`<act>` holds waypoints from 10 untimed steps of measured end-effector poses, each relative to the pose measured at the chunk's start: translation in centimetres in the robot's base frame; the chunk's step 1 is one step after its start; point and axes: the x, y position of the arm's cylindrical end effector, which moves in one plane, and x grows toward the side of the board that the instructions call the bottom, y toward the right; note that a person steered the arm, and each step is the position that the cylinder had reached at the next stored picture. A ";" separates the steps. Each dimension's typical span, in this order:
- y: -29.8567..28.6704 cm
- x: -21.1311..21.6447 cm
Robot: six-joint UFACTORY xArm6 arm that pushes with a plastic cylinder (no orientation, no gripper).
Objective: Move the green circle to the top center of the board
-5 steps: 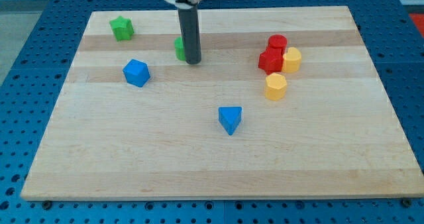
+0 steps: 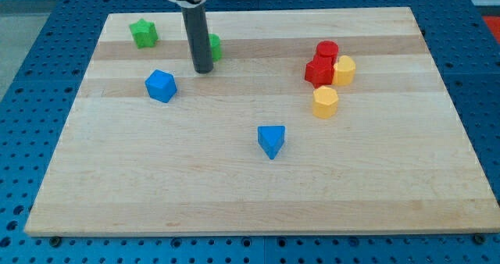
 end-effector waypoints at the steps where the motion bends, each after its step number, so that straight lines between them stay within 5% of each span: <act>1: -2.1 -0.8; 2: -4.2 -2.6; 5: 4.7 -2.7; 8: 7.5 -2.8; 10: 5.8 -2.8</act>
